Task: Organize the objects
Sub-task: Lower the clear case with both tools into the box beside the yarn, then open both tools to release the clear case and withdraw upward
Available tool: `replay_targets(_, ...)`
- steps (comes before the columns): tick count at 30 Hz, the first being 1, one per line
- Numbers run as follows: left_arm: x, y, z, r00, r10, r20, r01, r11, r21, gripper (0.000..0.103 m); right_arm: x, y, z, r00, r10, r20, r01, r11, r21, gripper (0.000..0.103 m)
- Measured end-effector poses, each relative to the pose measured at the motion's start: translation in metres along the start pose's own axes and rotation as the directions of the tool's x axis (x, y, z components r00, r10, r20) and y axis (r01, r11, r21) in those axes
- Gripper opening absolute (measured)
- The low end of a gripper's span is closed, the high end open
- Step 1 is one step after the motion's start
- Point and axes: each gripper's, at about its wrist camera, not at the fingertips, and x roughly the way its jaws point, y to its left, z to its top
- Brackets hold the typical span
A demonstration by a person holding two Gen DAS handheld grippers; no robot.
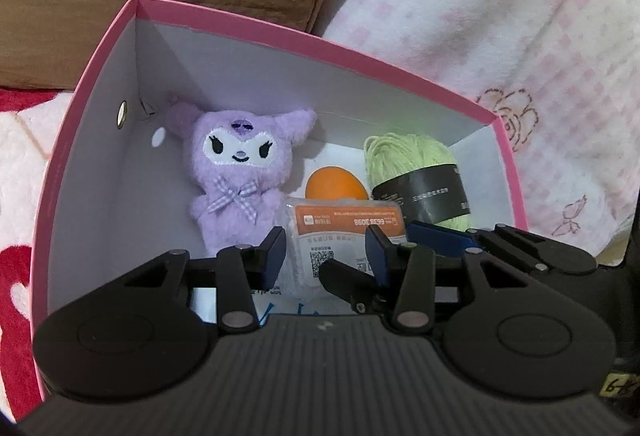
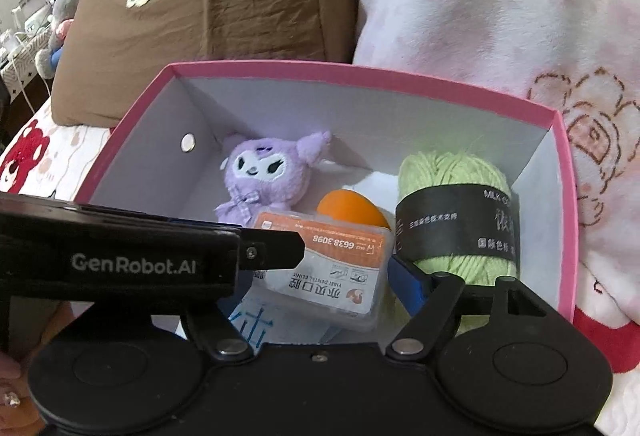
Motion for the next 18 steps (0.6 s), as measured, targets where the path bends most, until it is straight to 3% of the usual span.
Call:
replay_targets(9,-0.017,-0.005,-0.004,0.998,0.027,0.051,-0.028,0.999,0.018,0.042,-0.014,0.001,-0.009,1.000,-0.015,0.001,0.015,0.999,-0.044,0.078)
replay_targets(18,-0.059,-0.012,-0.017,0.997,0.074,0.023,-0.075,0.995,0.069,0.043,-0.065,0.009,-0.026,0.998,0.008,0.064,-0.003,0.997,-0.081,0.078)
